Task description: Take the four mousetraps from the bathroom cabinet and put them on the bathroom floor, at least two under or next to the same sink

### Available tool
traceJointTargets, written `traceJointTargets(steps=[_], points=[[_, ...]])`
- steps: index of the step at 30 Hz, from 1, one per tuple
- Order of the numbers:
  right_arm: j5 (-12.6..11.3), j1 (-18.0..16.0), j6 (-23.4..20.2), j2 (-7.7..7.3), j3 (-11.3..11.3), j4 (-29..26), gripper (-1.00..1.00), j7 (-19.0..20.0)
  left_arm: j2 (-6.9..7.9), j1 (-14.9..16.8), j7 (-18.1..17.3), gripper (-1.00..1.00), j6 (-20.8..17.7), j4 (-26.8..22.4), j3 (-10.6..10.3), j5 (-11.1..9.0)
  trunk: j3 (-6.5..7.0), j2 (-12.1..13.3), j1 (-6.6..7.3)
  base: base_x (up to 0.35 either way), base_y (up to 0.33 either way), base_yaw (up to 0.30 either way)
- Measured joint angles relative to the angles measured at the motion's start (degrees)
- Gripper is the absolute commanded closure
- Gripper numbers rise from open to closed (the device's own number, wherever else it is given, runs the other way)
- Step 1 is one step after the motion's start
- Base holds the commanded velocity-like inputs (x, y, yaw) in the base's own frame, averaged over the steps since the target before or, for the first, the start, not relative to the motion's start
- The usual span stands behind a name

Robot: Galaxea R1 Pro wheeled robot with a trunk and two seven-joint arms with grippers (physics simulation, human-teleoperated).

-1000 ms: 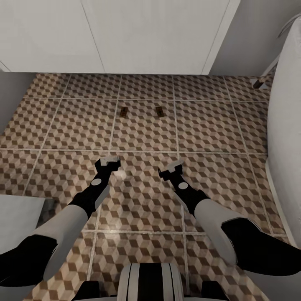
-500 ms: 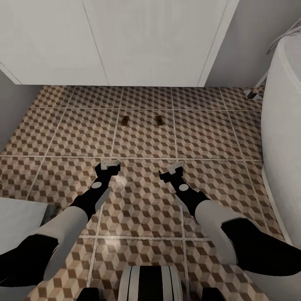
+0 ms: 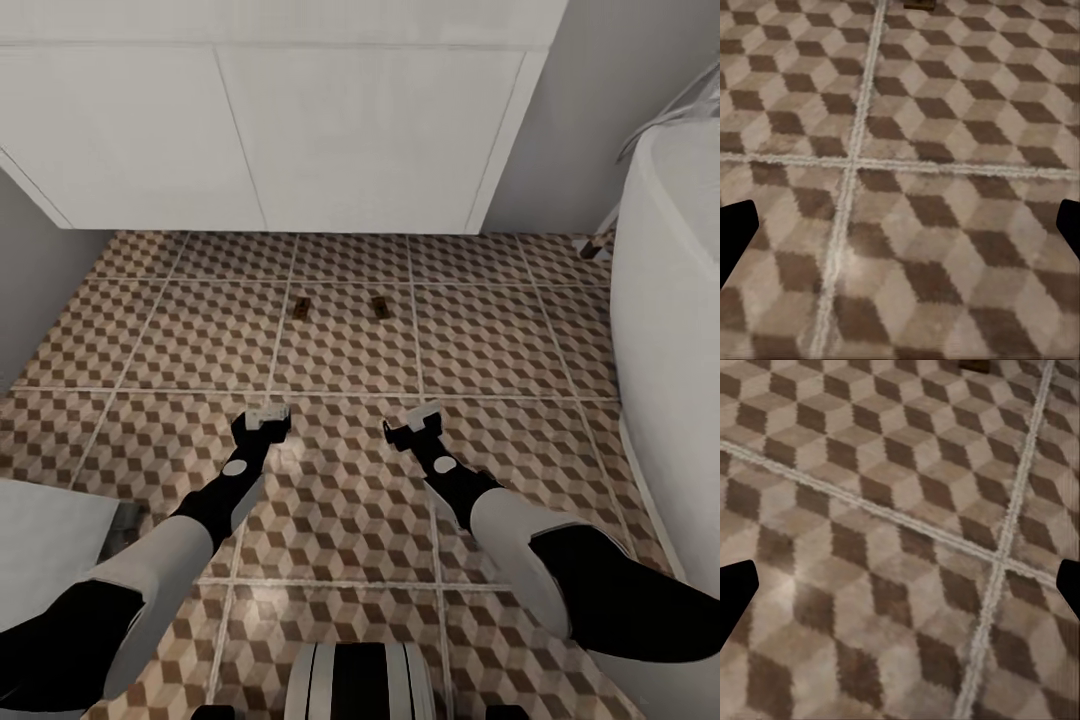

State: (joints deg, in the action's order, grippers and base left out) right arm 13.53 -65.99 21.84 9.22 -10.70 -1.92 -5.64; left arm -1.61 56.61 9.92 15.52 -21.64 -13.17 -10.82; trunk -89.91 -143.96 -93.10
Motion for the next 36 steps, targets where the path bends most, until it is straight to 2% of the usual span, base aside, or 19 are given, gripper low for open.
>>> traceJointTargets(steps=[7, 12, 18, 26, 36], points=[[0.02, 1.43, 0.81, -0.68, -0.01, 0.34, -1.00, -0.01, -0.15, -2.35, -0.12, -1.00, 2.07, 0.93, -0.04, -0.01, 1.55, 0.09, 0.18, 0.000, 0.000, 0.000], [0.04, 3.00, 3.13, -0.96, -0.02, 0.41, -1.00, -0.02, -0.30, -3.91, -0.14, -1.00, 3.18, 2.62, -0.04, -0.03, 2.66, 0.16, 0.31, 0.000, 0.000, 0.000], [0.05, 3.78, 4.31, -1.10, -0.01, 0.43, -1.00, -0.02, -0.38, -5.17, -0.13, -1.00, 7.11, 5.66, -0.04, -0.06, 3.99, 0.24, 0.46, 0.000, 0.000, 0.000], [0.05, 4.64, 4.68, -1.26, -0.01, 0.43, -1.00, -0.02, -0.57, -5.65, -0.09, -1.00, 11.11, 10.54, 0.00, -0.04, 5.76, 0.35, 0.67, 0.000, 0.000, 0.000], [0.05, 7.68, 5.02, -2.23, -0.01, 0.44, -1.00, -0.02, -1.54, -6.29, -0.12, -1.00, 17.66, 18.31, 0.04, -0.08, 7.98, 0.48, 0.93, 0.000, 0.000, 0.000]])
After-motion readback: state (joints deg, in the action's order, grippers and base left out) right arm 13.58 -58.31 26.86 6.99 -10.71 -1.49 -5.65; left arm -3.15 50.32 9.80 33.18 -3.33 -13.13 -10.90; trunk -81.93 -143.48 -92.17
